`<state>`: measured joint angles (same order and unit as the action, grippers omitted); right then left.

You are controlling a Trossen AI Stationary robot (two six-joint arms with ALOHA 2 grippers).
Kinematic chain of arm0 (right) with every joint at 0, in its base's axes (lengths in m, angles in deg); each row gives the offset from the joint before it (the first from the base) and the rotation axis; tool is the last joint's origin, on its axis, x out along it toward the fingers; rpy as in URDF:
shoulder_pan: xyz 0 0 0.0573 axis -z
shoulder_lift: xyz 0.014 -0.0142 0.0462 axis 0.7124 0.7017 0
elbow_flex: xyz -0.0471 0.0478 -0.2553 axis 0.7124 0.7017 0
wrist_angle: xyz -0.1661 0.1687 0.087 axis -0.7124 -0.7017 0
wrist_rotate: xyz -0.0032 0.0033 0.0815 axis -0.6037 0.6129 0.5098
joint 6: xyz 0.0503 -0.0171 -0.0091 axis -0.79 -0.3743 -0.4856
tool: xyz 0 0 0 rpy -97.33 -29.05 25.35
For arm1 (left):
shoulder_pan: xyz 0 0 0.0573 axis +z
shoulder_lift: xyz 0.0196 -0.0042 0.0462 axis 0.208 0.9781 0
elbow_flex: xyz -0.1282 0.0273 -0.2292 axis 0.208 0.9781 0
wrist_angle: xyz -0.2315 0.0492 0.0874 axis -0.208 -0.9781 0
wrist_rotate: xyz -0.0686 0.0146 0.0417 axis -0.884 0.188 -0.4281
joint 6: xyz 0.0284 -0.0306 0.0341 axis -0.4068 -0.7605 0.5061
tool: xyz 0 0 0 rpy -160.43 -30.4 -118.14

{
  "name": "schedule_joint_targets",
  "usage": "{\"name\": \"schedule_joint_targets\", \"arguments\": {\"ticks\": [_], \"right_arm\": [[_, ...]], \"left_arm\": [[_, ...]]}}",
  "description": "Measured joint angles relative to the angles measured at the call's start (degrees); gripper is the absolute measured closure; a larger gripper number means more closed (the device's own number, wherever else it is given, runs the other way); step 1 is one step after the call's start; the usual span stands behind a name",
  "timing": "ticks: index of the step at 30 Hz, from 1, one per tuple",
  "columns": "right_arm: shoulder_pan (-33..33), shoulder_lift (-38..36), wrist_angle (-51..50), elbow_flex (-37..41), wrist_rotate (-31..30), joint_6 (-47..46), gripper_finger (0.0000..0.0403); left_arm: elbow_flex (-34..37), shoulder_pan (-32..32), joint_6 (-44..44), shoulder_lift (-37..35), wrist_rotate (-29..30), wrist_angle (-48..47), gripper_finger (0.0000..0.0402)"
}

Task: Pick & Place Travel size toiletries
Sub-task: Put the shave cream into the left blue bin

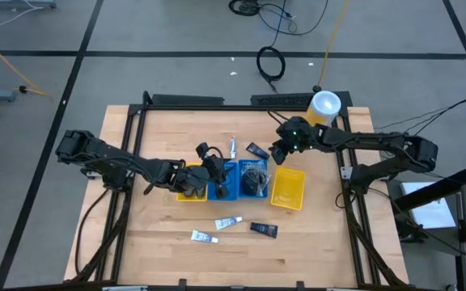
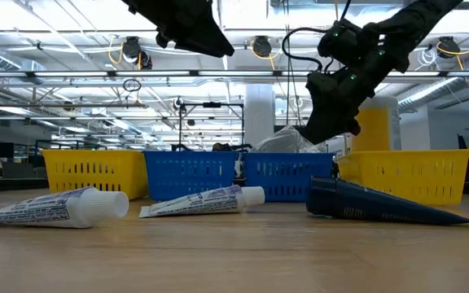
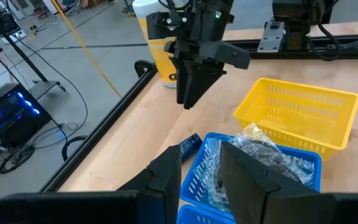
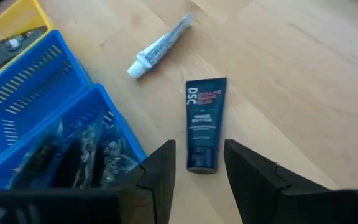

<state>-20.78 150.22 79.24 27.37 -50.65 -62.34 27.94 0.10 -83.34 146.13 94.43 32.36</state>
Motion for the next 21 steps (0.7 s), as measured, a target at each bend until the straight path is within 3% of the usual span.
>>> {"name": "schedule_joint_targets", "arguments": {"ticks": [7, 16, 21], "right_arm": [[1.4, 3.4, -1.3, -1.9, 4.1, 0.8, 0.0252], [2.1, 12.0, -0.9, -6.2, 4.6, 3.7, 0.0234], [2.3, 13.2, -1.6, -7.4, 5.8, 5.2, 0.0227]], "left_arm": [[0.0, 0.0, 0.0, 0.0, 0.0, 0.4, 0.0289], [0.0, 0.0, 0.0, 0.0, 0.0, 0.5, 0.0289], [0.0, 0.0, 0.0, 0.0, 0.0, 0.2, 0.0289]]}}
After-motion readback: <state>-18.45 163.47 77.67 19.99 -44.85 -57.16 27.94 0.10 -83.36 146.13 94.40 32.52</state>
